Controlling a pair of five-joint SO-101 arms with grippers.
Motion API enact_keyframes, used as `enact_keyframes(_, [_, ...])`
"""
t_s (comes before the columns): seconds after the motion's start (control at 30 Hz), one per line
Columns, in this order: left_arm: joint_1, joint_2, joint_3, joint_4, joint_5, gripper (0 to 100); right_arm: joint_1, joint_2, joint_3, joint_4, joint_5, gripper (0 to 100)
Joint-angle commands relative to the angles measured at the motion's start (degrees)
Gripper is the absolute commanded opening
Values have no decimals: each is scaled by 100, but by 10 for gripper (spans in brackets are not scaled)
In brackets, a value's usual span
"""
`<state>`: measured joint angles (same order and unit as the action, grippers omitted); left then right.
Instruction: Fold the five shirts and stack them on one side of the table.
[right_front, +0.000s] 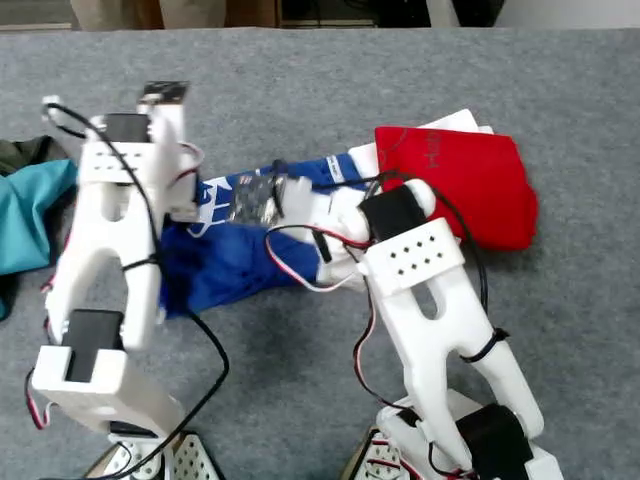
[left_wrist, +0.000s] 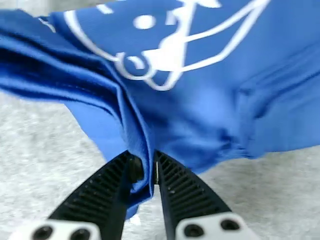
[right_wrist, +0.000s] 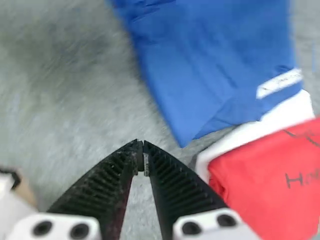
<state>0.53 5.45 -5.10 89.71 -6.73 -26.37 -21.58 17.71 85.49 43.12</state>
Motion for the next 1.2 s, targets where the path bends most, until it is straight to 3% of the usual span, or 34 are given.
enact_keyframes(0.0, [404,-242,-563,18,360,19,655,-303,-277,-721,-686,2])
enact_keyframes(0.2, [1143,-224,-1257,-44,519,19,1253,-989,-708,-1486,-826,2])
enact_keyframes(0.33, [1758,-180,-1240,-624,475,19,1631,-1393,-716,-2251,-993,2])
enact_keyframes(0.43, [2092,84,-1231,-1064,510,19,2273,-1552,-716,-2980,-1363,2])
enact_keyframes(0.73, [2822,1437,-2057,-1099,519,19,4119,-1710,-716,-3745,-1626,2])
enact_keyframes(1.17, [3024,2695,-3912,-721,527,19,4242,-1666,-716,-3780,-1582,2])
